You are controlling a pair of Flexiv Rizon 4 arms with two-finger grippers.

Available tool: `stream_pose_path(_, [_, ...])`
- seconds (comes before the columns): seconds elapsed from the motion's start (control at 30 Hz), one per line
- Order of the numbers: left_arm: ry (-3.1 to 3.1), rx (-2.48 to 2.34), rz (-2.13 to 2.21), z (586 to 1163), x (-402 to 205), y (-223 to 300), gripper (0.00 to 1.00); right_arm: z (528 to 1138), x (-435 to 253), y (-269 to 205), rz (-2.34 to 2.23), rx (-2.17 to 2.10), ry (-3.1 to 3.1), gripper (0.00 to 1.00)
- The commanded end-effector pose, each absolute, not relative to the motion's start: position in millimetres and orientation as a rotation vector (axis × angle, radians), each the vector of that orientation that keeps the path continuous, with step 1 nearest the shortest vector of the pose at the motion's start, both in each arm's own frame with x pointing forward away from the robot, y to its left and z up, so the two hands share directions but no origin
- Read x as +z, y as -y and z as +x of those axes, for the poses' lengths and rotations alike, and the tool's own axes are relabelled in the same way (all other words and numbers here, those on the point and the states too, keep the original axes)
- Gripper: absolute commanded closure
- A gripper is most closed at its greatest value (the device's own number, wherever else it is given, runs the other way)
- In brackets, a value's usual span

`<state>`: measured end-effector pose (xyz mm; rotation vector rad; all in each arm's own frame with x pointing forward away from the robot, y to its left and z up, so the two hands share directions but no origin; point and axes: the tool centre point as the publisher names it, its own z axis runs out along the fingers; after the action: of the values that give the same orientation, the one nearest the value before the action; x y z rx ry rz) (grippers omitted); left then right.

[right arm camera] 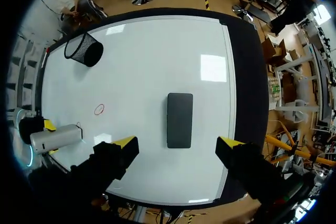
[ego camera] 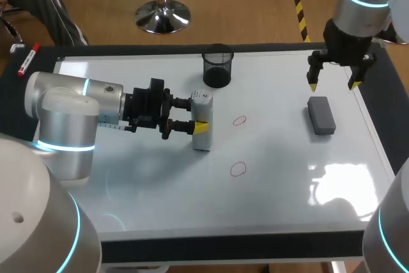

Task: Pick up the inspection probe, press it on each red-marked spot on the whiteboard one by one, put down the probe, pick up the eraser, and wipe off all the red marks.

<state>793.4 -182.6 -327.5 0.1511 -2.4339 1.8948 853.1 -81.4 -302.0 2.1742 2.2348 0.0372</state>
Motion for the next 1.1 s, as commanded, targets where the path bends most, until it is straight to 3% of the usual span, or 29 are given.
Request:
stream_pose_path(0.03, [2.433,1.900,0.155,789,-346,183,1.00,860,-315,80,2.193,0.013,-2.264,0.00])
stream_pose_path(1.1, [2.433,1.900,0.155,789,-346,183,1.00,844,-373,81,2.223,0.056,-2.287,0.00])
